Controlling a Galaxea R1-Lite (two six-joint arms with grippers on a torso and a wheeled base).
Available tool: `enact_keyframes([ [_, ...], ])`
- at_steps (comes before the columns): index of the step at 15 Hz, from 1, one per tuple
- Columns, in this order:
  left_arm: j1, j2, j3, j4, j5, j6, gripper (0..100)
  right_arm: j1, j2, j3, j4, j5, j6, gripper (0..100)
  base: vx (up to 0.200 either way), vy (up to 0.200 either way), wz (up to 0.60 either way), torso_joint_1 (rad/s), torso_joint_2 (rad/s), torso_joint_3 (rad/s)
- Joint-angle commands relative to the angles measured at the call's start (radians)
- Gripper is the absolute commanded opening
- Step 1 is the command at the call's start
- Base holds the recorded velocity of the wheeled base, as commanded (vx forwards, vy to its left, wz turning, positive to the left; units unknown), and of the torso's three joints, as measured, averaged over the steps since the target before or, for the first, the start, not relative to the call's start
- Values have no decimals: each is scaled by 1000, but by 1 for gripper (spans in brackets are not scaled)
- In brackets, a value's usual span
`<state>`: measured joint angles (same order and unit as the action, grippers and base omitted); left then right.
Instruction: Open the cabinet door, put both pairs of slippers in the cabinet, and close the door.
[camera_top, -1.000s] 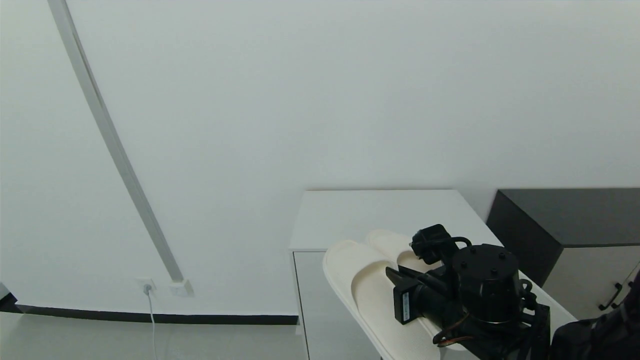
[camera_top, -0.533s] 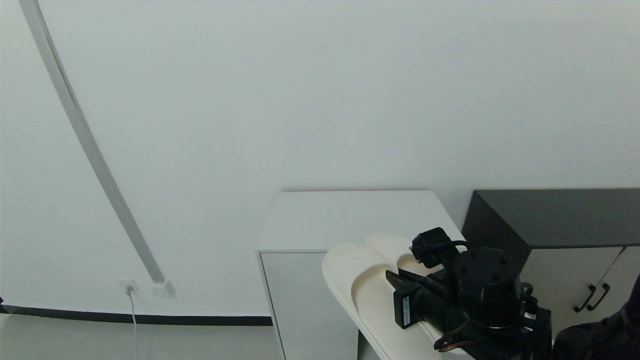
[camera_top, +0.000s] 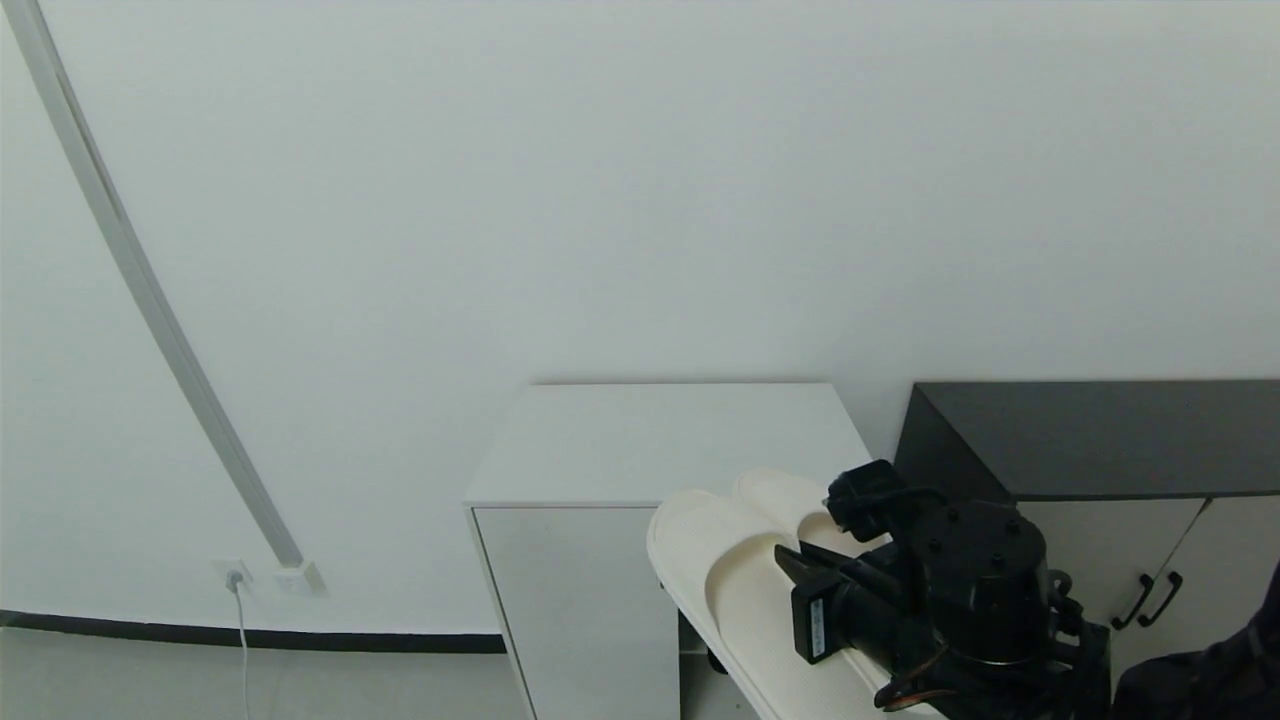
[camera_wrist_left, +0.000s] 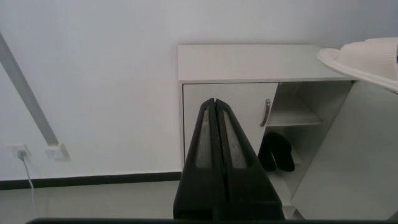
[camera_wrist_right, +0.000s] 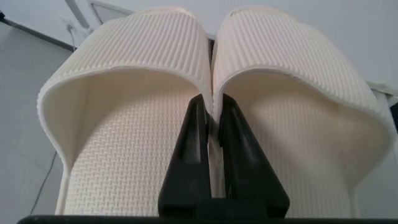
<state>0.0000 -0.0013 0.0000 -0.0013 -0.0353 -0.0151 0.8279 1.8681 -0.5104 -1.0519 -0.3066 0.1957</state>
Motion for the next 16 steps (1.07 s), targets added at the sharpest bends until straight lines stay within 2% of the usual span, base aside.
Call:
enact_keyframes([
  [1, -2, 1, 0, 0, 0, 0, 0, -12, 2, 6, 1, -2, -13, 0, 0, 0, 0, 0, 0, 0],
  [14, -2, 1, 0, 0, 0, -2, 0, -12, 14, 27, 0, 0, -25, 0, 0, 0, 0, 0, 0, 0],
  [16, 0, 1, 0, 0, 0, -2, 0, -12, 14, 27, 1, 0, -25, 0, 0, 0, 0, -107, 207, 129],
])
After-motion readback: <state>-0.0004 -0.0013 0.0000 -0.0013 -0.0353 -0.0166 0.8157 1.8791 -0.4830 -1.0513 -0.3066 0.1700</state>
